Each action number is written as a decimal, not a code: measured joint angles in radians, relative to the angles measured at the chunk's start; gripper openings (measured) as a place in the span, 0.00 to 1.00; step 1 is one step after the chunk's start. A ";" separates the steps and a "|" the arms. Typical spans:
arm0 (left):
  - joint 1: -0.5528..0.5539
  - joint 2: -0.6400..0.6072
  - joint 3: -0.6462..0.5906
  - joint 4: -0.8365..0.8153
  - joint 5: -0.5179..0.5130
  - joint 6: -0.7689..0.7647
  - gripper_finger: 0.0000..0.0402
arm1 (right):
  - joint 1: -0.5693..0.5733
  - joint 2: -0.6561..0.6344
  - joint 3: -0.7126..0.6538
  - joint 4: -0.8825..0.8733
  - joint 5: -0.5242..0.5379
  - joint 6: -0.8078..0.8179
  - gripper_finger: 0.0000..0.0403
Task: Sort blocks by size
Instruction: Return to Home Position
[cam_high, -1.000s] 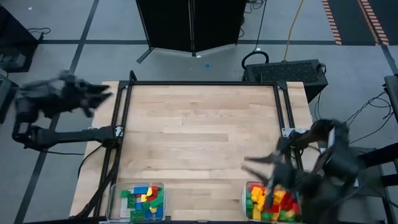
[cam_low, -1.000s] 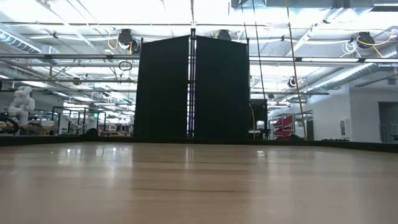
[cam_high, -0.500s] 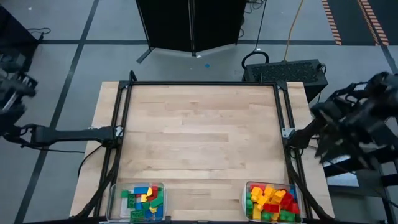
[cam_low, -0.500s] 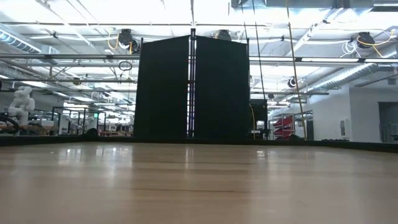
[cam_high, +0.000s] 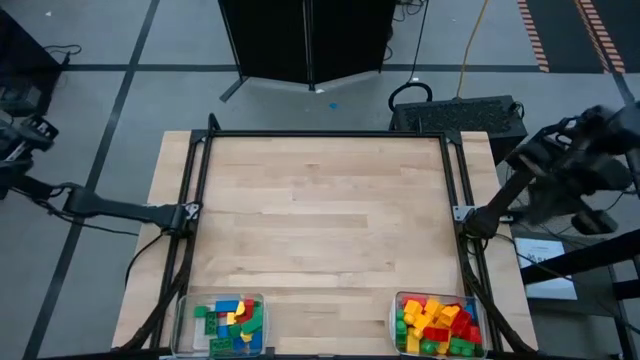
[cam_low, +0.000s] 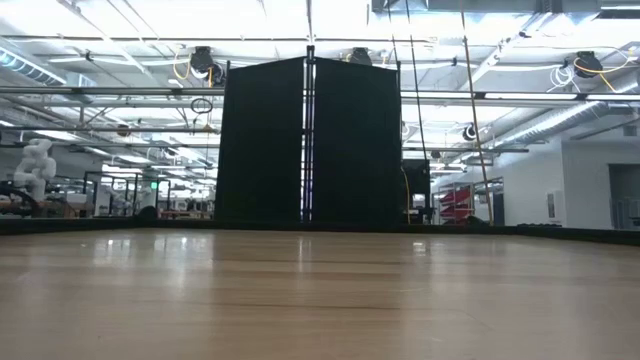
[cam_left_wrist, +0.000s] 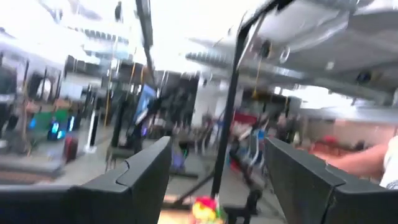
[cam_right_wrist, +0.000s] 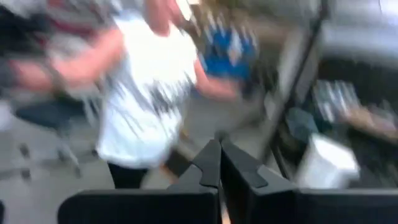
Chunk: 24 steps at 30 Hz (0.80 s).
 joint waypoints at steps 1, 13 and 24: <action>-0.004 -0.029 -0.014 0.014 -0.006 0.000 0.64 | 0.000 -0.052 -0.096 0.111 -0.045 -0.032 0.00; 0.059 -0.266 -0.258 -0.064 -0.055 -0.131 0.64 | 0.001 -0.525 -1.181 1.275 -0.135 0.000 0.00; 0.253 -0.270 -0.380 -0.165 0.069 -0.080 0.64 | 0.000 -0.461 -1.636 1.967 -0.087 0.025 0.00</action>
